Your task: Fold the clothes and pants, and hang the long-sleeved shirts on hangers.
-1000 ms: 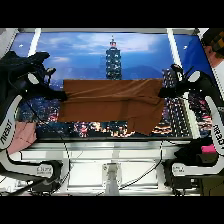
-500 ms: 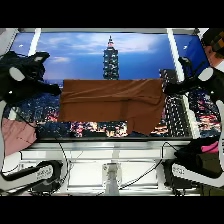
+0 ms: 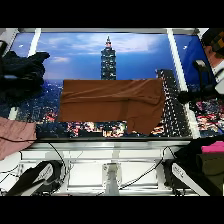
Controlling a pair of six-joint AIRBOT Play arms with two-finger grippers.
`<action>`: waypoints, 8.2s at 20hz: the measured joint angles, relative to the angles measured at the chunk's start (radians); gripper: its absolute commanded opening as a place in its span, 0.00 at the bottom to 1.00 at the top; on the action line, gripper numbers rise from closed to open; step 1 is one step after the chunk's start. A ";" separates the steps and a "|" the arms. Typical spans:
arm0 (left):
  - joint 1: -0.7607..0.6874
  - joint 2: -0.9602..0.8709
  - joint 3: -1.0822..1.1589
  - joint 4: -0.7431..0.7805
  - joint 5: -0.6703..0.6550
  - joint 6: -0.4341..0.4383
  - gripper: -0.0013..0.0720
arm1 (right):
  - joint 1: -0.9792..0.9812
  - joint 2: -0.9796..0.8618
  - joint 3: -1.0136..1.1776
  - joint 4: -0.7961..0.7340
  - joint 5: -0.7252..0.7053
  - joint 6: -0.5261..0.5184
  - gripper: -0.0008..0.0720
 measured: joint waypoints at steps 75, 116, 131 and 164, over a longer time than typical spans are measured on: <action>0.160 -0.356 -0.485 -0.343 0.045 0.185 0.04 | -0.105 0.208 -0.664 0.700 -0.159 -0.211 0.03; -0.249 -0.414 -0.287 -1.069 1.128 0.499 0.04 | 0.152 -0.464 -0.008 0.891 -0.945 -0.191 0.03; -0.268 -0.561 -0.168 -1.068 1.147 0.499 0.04 | 0.170 -0.599 0.086 0.896 -1.006 -0.188 0.03; -0.019 -0.558 -0.091 -0.626 0.522 0.179 0.98 | 0.172 -0.541 0.283 0.483 -0.470 -0.191 0.82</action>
